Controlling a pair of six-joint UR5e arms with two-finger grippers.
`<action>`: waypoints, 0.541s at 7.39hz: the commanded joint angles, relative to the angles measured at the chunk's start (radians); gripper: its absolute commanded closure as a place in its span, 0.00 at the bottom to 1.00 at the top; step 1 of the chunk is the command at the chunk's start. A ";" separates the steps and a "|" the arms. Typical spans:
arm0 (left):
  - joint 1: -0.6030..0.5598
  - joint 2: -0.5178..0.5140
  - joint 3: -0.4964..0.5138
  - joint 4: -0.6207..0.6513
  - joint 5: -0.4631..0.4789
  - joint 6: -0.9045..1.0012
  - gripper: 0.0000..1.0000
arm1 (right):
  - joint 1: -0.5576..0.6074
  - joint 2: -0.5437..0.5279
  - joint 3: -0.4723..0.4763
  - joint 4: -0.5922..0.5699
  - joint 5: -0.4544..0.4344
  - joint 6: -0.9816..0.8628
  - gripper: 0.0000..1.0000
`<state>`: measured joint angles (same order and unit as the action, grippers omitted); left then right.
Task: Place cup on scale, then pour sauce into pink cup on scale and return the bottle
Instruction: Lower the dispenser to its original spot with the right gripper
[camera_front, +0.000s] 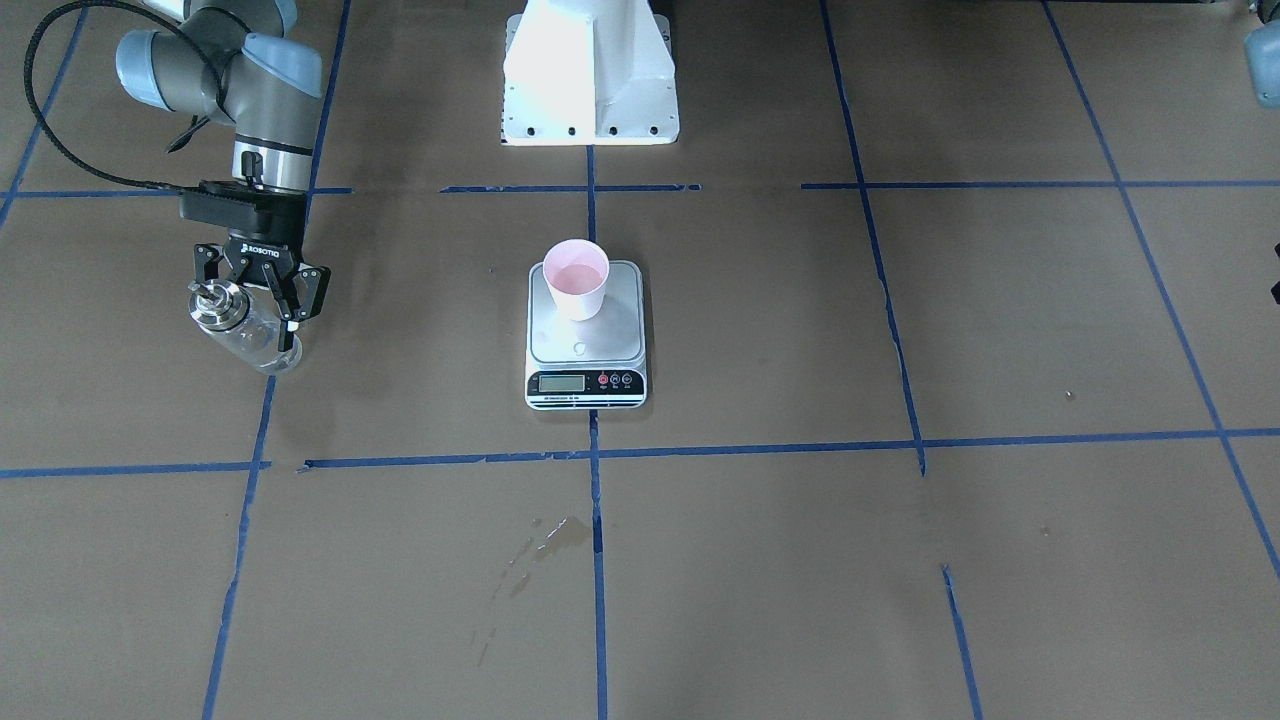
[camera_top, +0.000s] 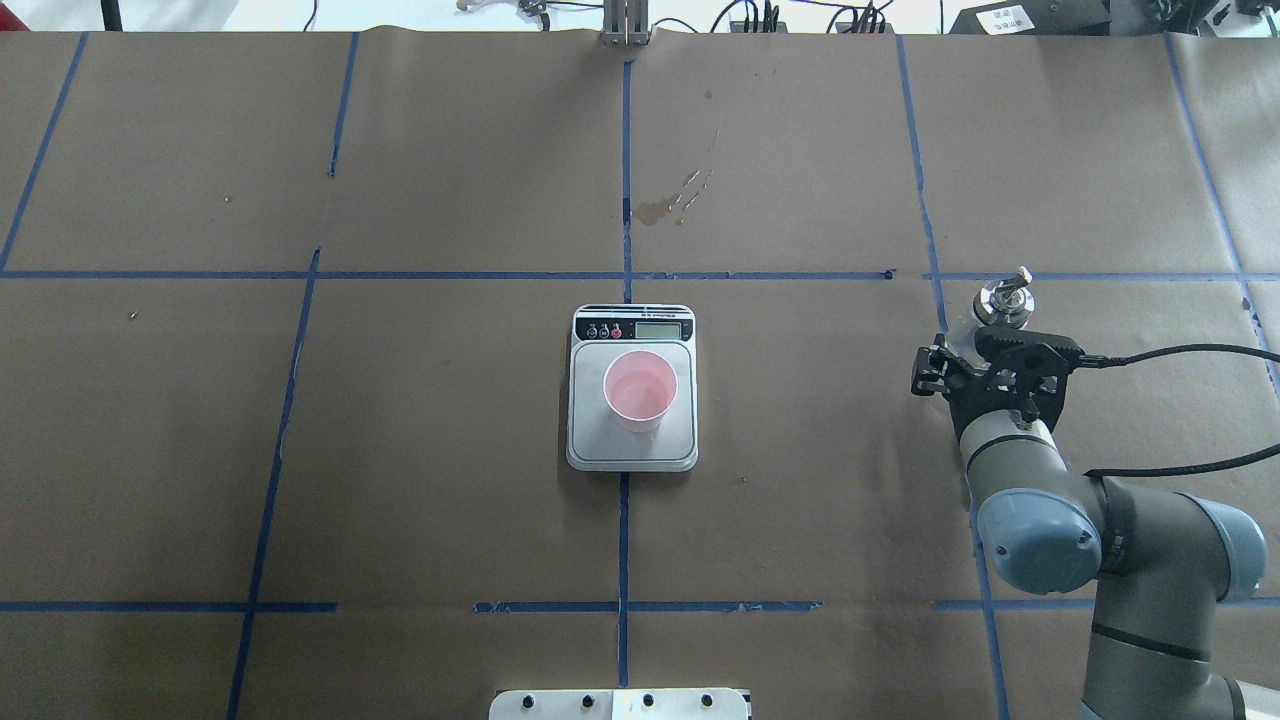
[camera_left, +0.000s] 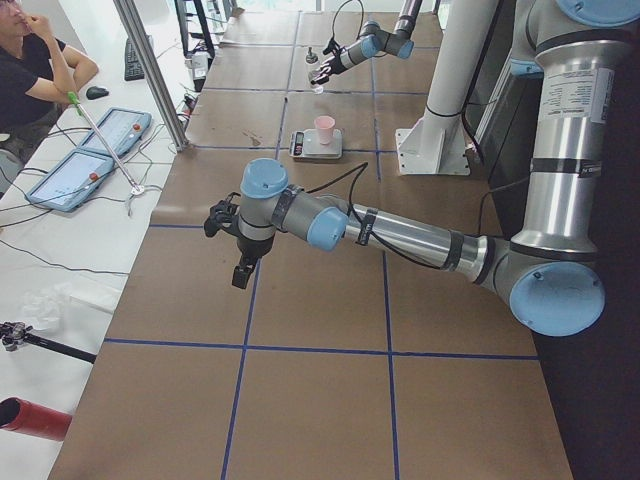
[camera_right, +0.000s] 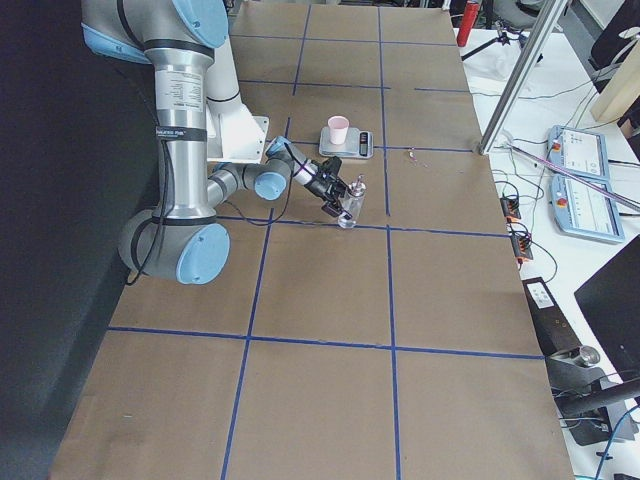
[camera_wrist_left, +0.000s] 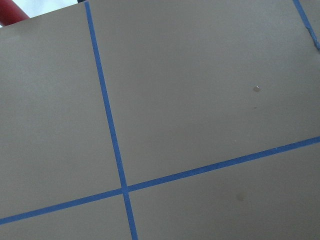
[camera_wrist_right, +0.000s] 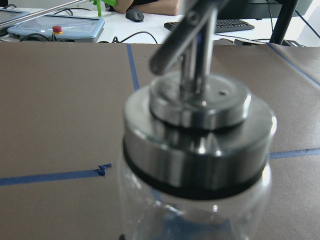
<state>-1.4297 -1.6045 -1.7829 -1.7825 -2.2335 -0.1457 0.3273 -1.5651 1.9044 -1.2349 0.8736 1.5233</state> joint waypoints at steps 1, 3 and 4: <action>0.002 -0.002 0.000 0.000 0.000 0.000 0.00 | 0.001 -0.001 0.001 0.002 0.001 -0.002 0.25; 0.002 -0.002 0.000 0.000 0.000 0.000 0.00 | 0.001 -0.001 0.004 0.002 0.001 -0.002 0.01; 0.002 -0.002 -0.001 0.000 0.000 0.000 0.00 | 0.001 -0.001 0.008 0.002 0.008 -0.003 0.00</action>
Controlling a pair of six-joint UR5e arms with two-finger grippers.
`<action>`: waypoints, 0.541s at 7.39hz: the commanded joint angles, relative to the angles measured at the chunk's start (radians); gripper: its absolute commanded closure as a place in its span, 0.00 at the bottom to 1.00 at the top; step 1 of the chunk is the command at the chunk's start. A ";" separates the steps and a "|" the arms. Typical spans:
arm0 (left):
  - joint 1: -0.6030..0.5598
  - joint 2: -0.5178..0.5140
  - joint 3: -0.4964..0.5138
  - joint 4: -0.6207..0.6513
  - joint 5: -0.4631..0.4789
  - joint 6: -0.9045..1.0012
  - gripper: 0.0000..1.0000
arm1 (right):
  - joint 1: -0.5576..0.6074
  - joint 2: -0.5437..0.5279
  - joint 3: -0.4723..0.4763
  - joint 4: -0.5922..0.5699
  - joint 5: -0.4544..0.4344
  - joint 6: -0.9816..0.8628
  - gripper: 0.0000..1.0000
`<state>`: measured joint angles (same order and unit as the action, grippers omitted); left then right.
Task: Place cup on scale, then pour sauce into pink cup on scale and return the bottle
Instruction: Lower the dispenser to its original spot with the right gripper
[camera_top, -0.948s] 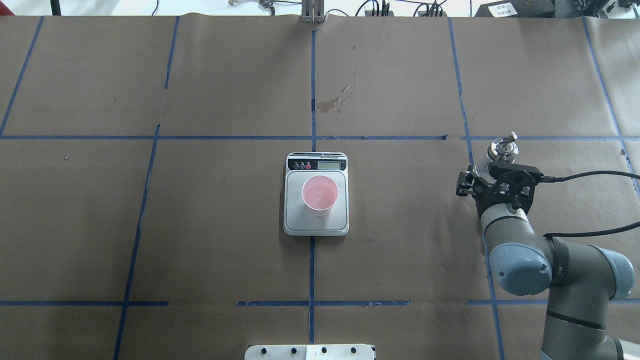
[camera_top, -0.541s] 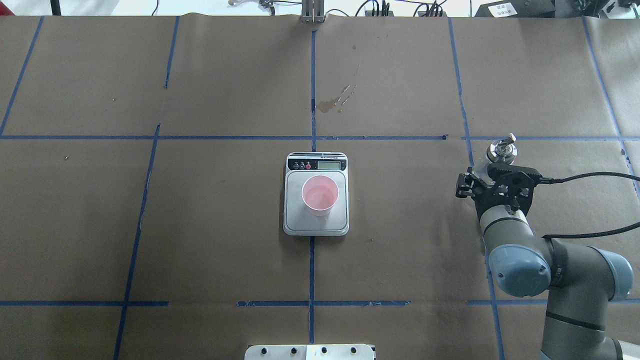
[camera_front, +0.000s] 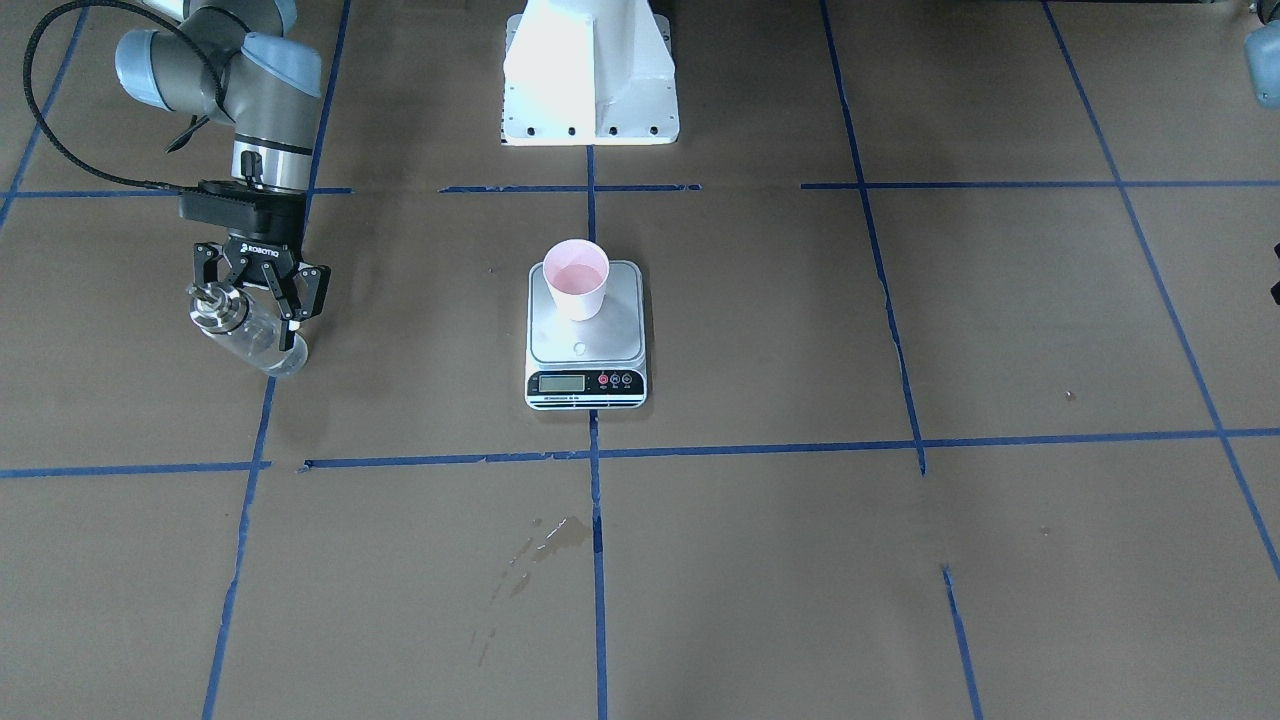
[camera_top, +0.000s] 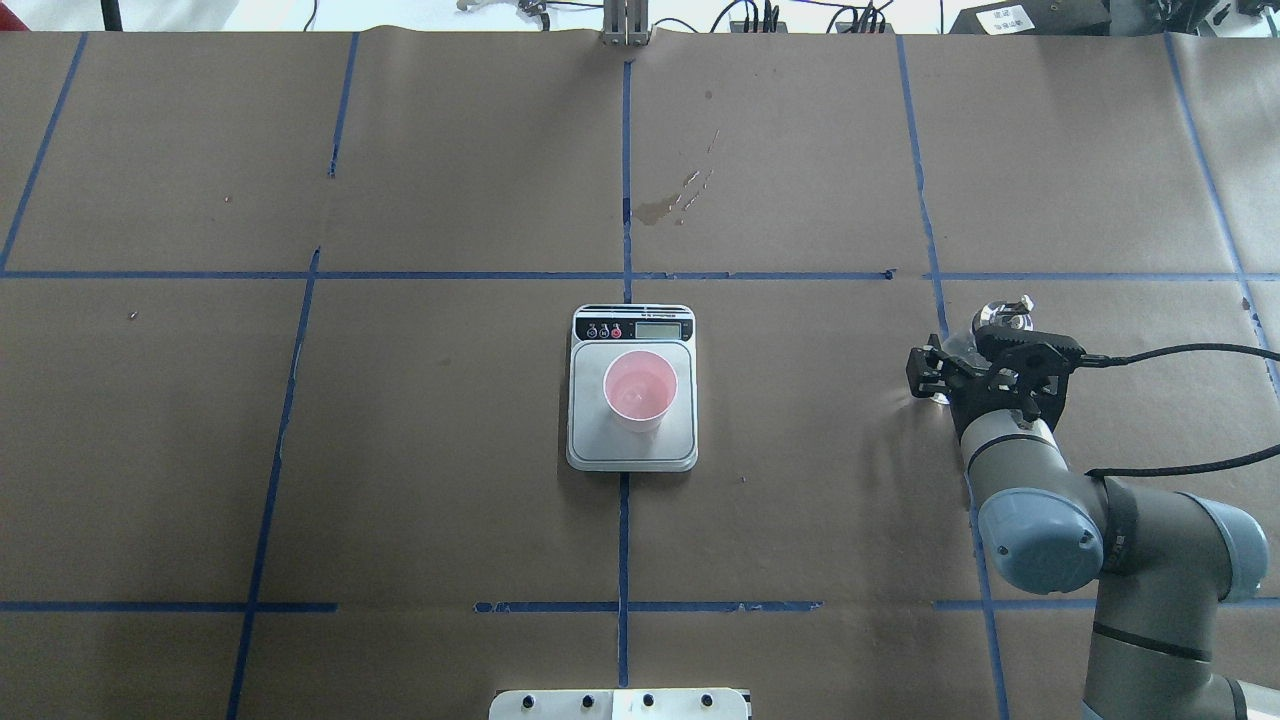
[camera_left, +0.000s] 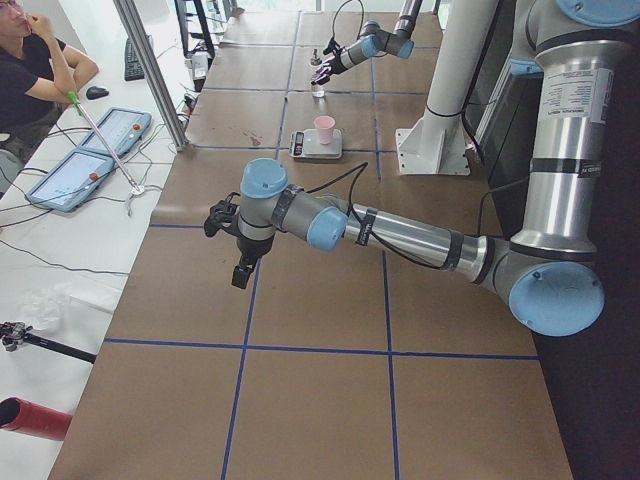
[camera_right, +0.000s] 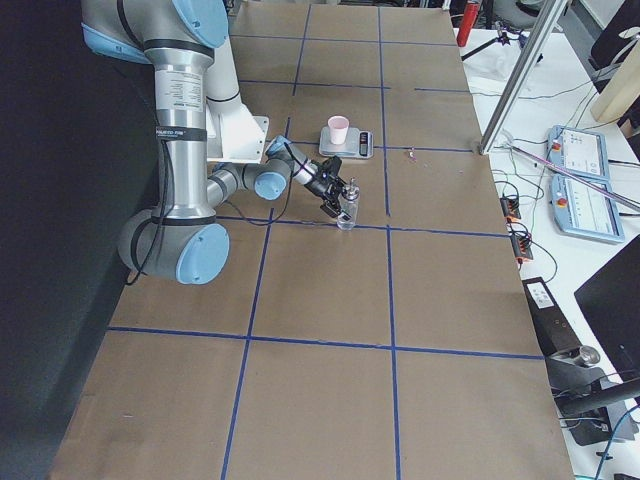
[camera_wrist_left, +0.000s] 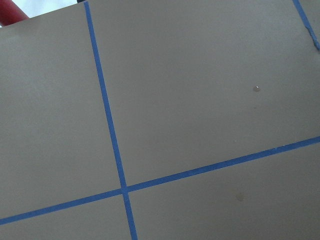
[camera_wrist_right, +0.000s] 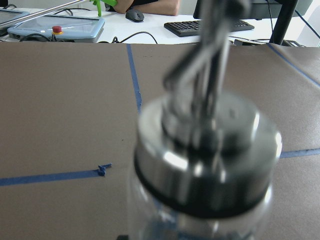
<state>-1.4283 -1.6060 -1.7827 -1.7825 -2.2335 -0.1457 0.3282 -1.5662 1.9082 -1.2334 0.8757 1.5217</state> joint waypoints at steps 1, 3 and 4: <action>0.000 -0.002 0.000 0.000 0.000 0.000 0.00 | 0.002 -0.002 0.027 -0.001 0.043 -0.008 0.00; -0.001 -0.002 -0.003 0.000 0.000 0.000 0.00 | 0.003 -0.079 0.151 -0.017 0.181 -0.044 0.00; -0.001 -0.003 -0.003 0.000 0.000 0.000 0.00 | 0.003 -0.112 0.175 -0.017 0.234 -0.082 0.00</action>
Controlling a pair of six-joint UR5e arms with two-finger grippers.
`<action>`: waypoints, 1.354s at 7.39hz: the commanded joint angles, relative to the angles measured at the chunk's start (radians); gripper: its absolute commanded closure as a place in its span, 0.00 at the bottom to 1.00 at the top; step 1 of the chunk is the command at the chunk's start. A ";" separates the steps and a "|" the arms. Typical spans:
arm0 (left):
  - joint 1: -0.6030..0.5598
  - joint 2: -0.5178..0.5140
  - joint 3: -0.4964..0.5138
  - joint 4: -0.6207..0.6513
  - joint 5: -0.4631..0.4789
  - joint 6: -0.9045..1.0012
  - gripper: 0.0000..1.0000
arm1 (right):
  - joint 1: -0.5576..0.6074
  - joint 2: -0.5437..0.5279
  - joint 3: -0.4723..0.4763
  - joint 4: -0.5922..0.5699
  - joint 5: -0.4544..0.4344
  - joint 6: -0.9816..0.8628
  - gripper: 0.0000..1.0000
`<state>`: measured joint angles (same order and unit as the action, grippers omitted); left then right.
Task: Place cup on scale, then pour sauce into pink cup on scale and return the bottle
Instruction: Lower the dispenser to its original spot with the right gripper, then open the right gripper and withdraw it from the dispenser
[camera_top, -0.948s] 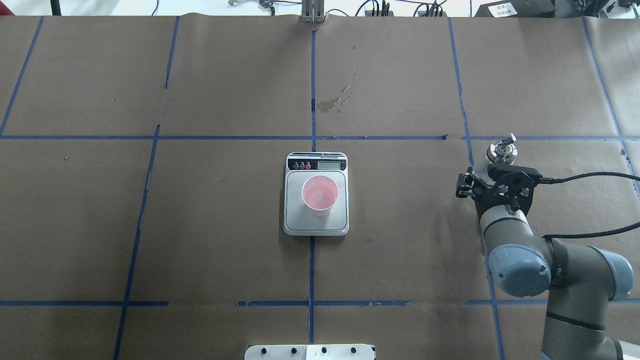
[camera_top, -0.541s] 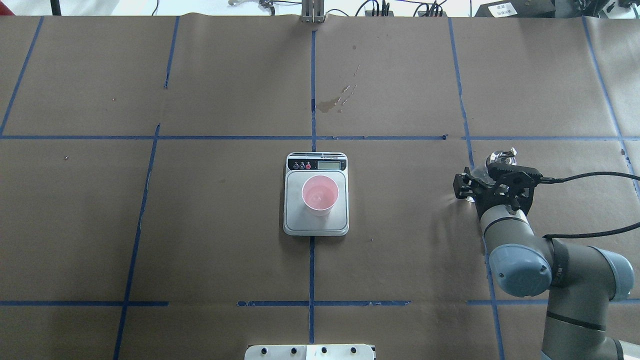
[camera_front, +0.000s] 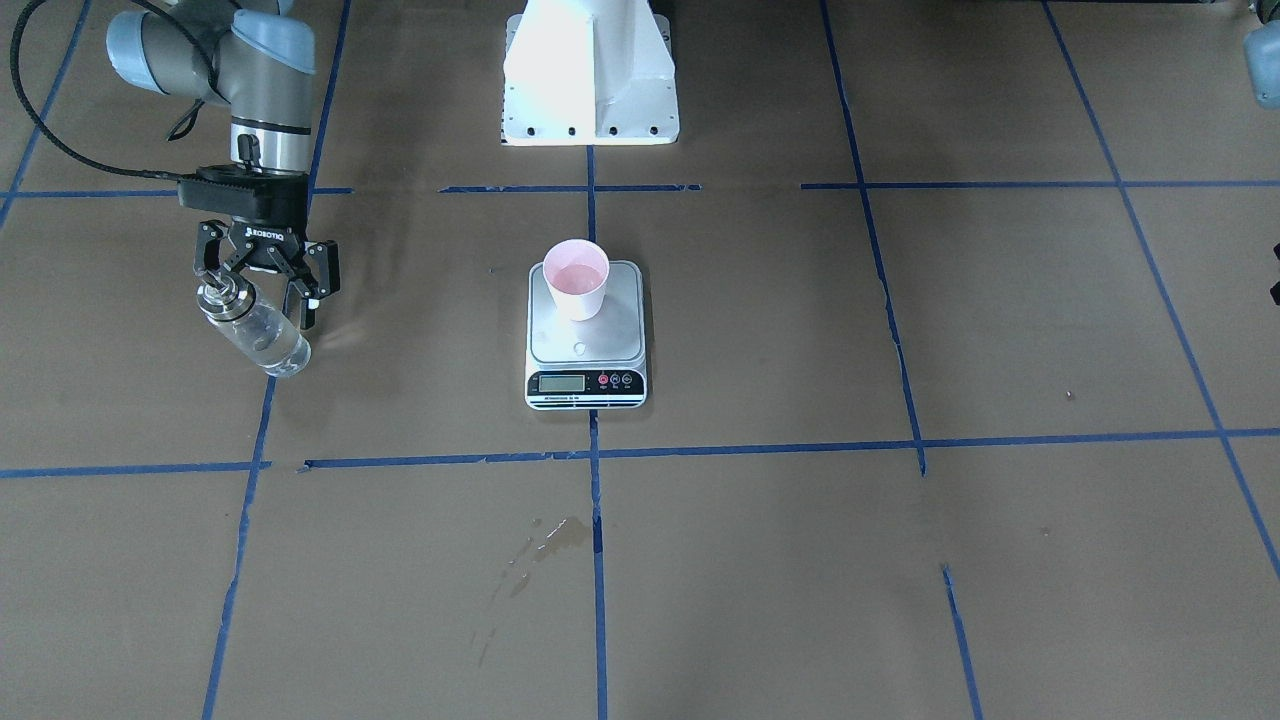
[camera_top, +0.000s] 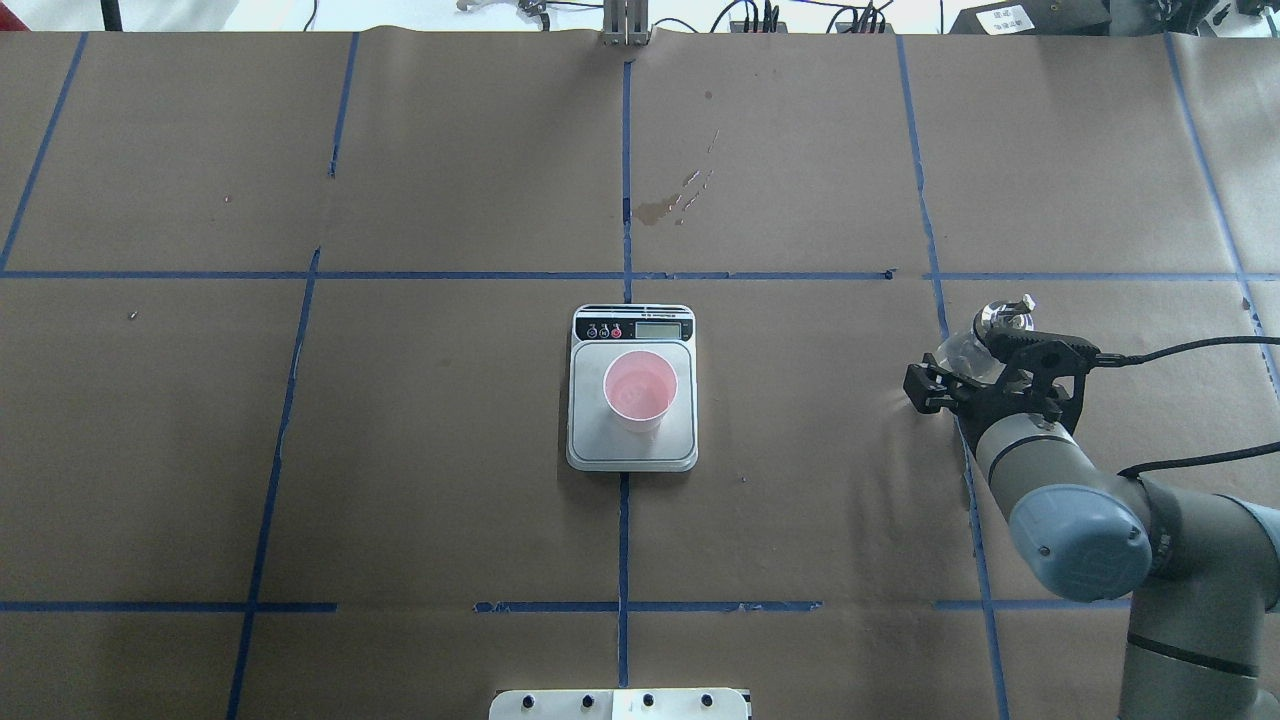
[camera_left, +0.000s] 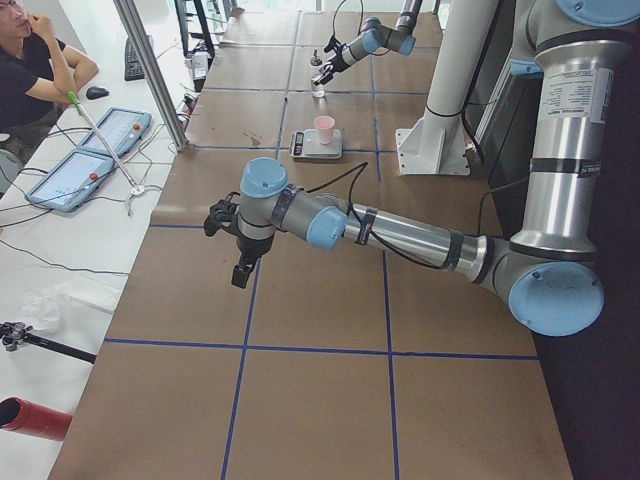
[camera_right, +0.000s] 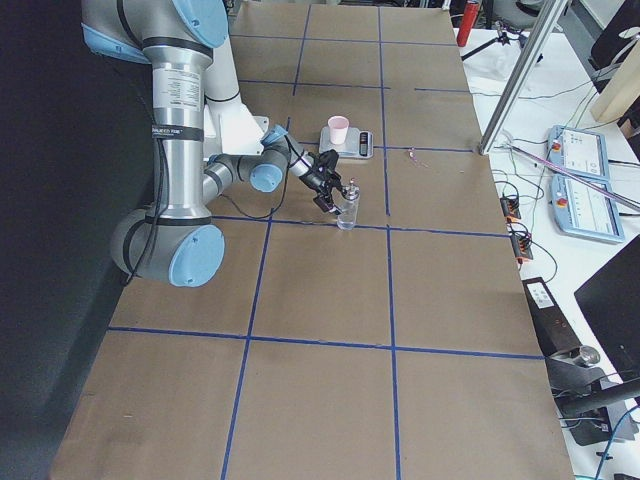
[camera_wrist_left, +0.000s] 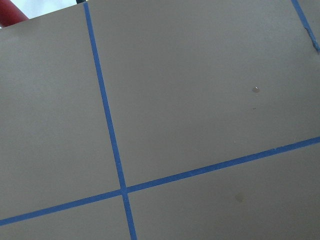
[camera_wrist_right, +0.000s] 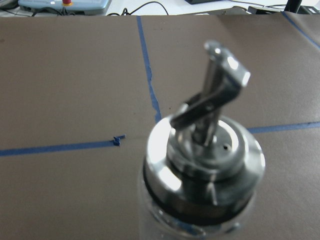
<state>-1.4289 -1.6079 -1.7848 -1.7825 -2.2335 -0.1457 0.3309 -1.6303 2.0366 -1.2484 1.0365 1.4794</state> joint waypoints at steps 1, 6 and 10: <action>-0.001 -0.001 0.001 0.000 0.000 0.000 0.00 | 0.000 -0.058 0.054 -0.006 0.150 -0.041 0.00; -0.002 0.002 0.001 -0.002 0.003 0.000 0.00 | 0.042 -0.048 0.389 -0.440 0.655 -0.100 0.00; -0.002 0.010 -0.005 -0.003 -0.001 0.002 0.00 | 0.551 0.017 0.384 -0.578 1.082 -0.687 0.00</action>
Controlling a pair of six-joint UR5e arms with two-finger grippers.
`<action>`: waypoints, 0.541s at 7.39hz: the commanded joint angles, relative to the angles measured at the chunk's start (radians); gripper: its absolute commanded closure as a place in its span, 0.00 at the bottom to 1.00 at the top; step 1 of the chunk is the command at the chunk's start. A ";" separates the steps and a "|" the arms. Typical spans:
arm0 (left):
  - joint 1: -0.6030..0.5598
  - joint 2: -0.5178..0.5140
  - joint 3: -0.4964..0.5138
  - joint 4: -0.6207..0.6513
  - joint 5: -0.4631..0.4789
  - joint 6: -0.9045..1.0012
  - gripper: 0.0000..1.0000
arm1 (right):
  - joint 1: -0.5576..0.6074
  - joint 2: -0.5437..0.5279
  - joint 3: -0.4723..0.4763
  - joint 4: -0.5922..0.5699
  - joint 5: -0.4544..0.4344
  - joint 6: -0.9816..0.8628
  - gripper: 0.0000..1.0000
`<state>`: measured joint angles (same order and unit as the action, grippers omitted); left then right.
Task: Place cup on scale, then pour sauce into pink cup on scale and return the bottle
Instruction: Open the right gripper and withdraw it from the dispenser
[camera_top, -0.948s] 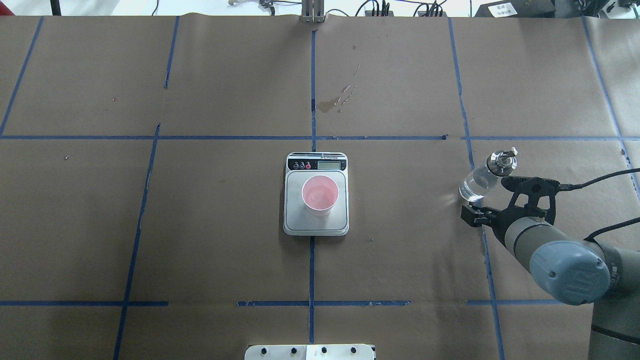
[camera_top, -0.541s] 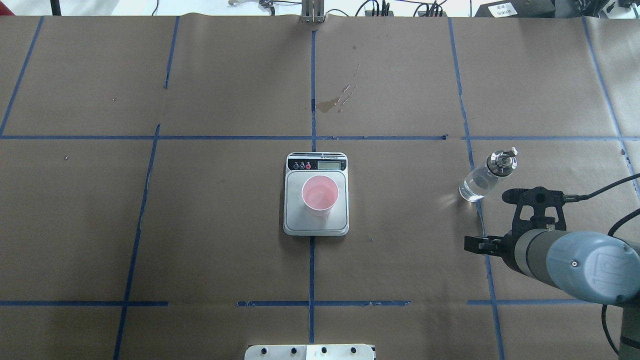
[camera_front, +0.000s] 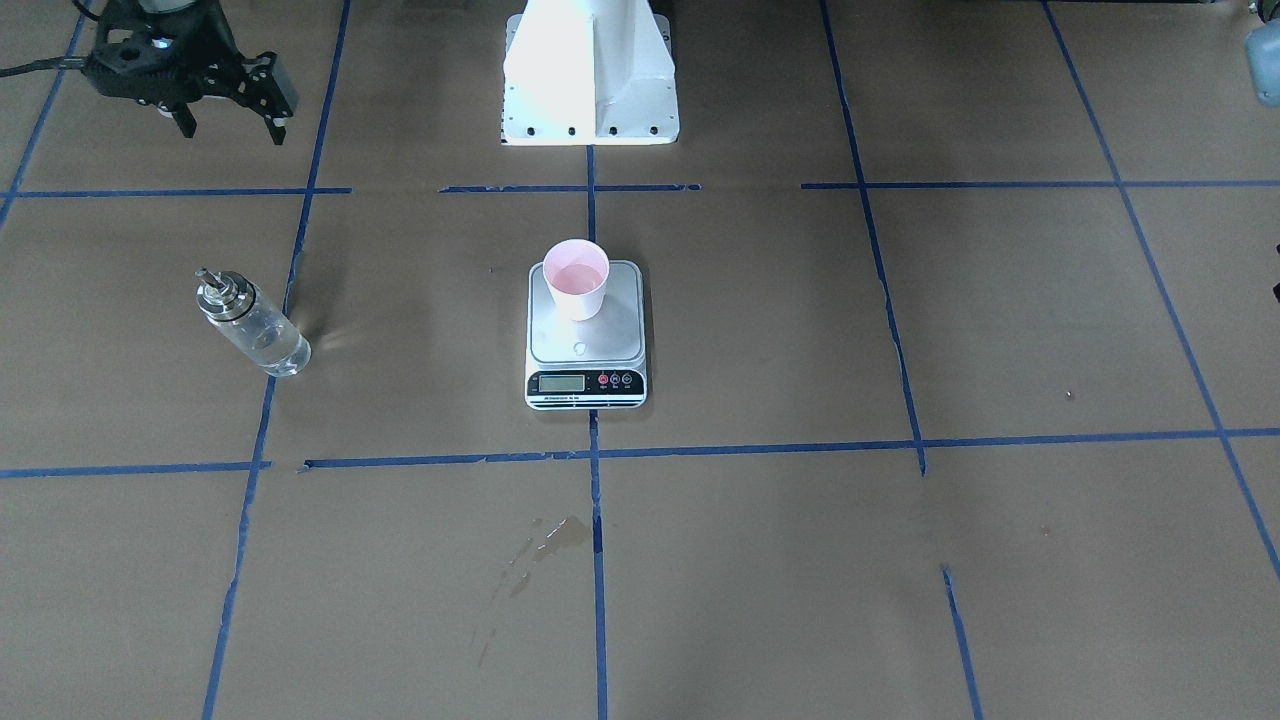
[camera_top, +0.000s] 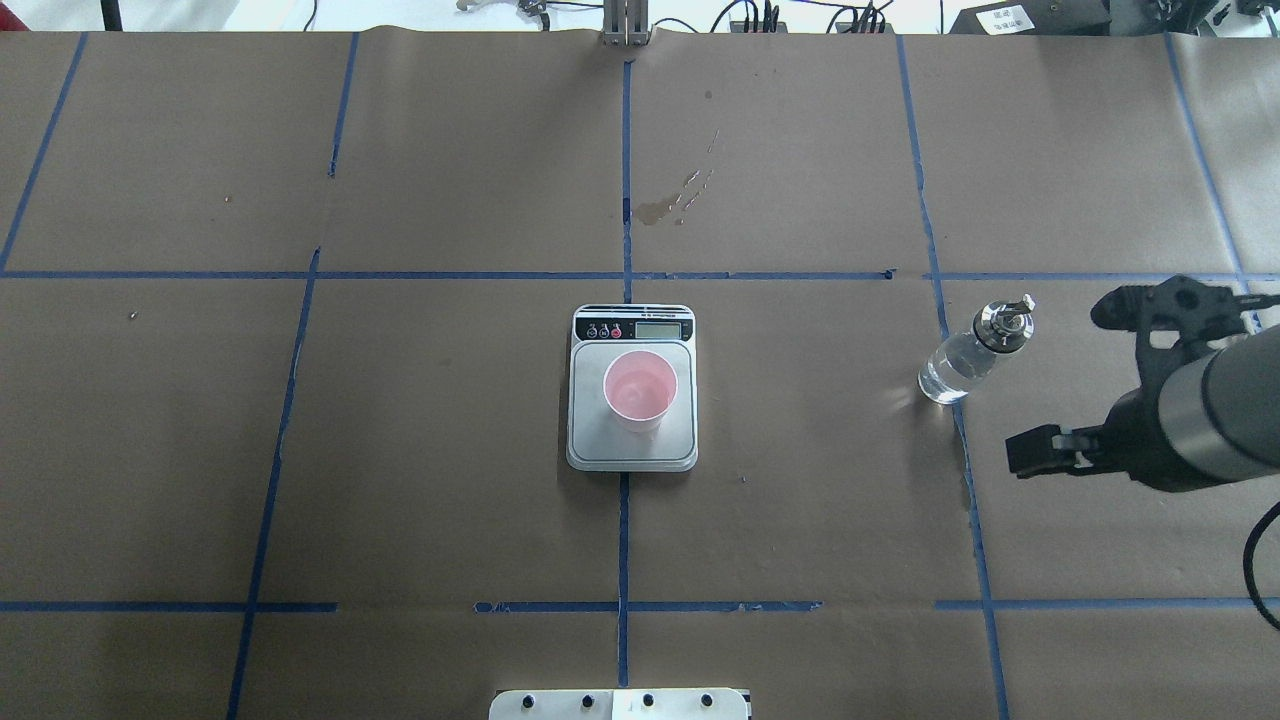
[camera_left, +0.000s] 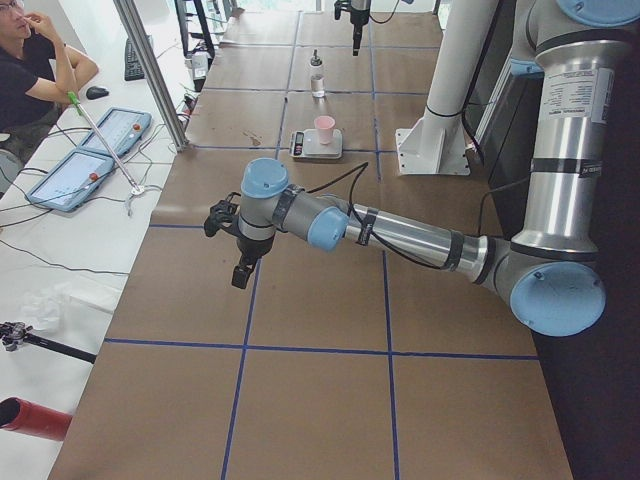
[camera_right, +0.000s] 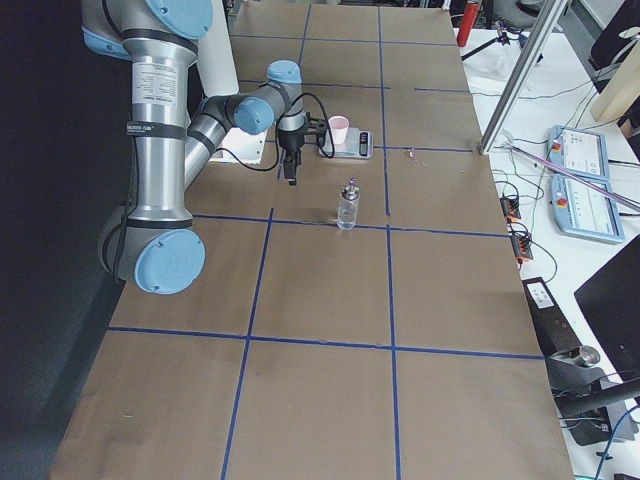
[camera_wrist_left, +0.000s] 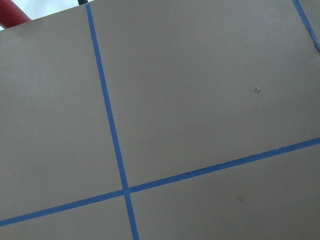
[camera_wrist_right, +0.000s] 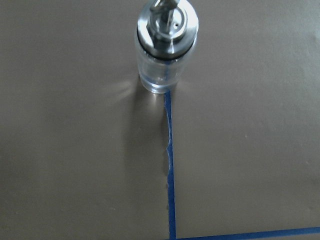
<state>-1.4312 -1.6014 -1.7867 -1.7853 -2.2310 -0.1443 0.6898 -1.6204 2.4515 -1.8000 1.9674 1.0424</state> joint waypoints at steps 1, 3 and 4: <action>0.000 0.003 -0.002 0.000 -0.004 0.000 0.00 | 0.364 0.008 -0.107 -0.042 0.242 -0.474 0.00; 0.000 0.005 -0.003 0.000 -0.006 0.000 0.00 | 0.656 -0.009 -0.306 -0.053 0.361 -0.968 0.00; 0.000 0.006 -0.003 0.000 -0.006 0.000 0.00 | 0.747 -0.016 -0.409 -0.048 0.379 -1.162 0.00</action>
<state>-1.4312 -1.5970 -1.7896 -1.7855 -2.2363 -0.1442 1.2873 -1.6266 2.1760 -1.8491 2.3010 0.1650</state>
